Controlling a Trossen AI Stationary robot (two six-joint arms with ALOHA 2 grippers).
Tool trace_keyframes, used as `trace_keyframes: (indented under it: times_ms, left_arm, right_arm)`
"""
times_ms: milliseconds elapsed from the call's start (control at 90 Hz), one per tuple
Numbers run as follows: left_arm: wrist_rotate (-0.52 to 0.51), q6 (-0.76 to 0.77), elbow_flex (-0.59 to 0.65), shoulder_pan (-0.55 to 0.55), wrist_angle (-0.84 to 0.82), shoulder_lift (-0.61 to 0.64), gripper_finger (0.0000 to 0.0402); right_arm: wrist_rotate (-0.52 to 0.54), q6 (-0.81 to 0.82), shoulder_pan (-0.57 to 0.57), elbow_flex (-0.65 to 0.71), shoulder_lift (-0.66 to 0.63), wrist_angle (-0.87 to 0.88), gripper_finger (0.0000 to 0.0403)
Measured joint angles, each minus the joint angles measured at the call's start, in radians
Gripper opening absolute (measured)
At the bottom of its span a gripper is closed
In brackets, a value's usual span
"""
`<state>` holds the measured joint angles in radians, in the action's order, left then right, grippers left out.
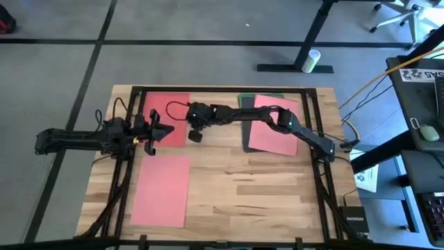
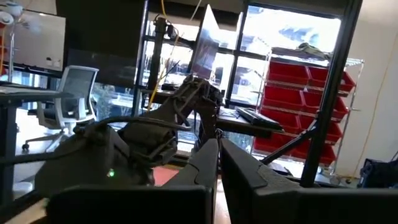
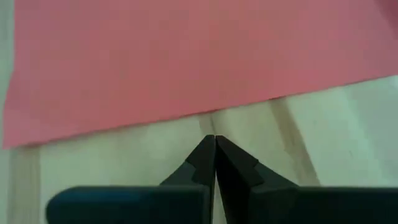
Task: Organize paper
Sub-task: Stack the red paper on top of the red paper
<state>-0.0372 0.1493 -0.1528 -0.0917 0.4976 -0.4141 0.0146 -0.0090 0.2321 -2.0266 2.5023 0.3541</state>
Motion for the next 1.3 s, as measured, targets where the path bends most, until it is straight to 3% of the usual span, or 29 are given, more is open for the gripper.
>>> trace_keyframes:
  times_ms: [200,344,1300]
  left_arm:
    - [0.000,0.000,0.000,0.000,0.001,0.000,0.0000]
    - [0.000,0.003,0.000,0.000,0.002,0.000,0.0000]
    - [0.000,0.004,0.000,0.000,0.000,0.000,0.0000]
  right_arm:
    - [0.003,0.045,0.000,0.000,0.003,-0.022,0.0000]
    - [-0.057,0.083,-0.011,0.000,0.017,-0.010,0.0000]
    - [-0.005,0.055,-0.036,-0.003,0.085,-0.130,0.0000]
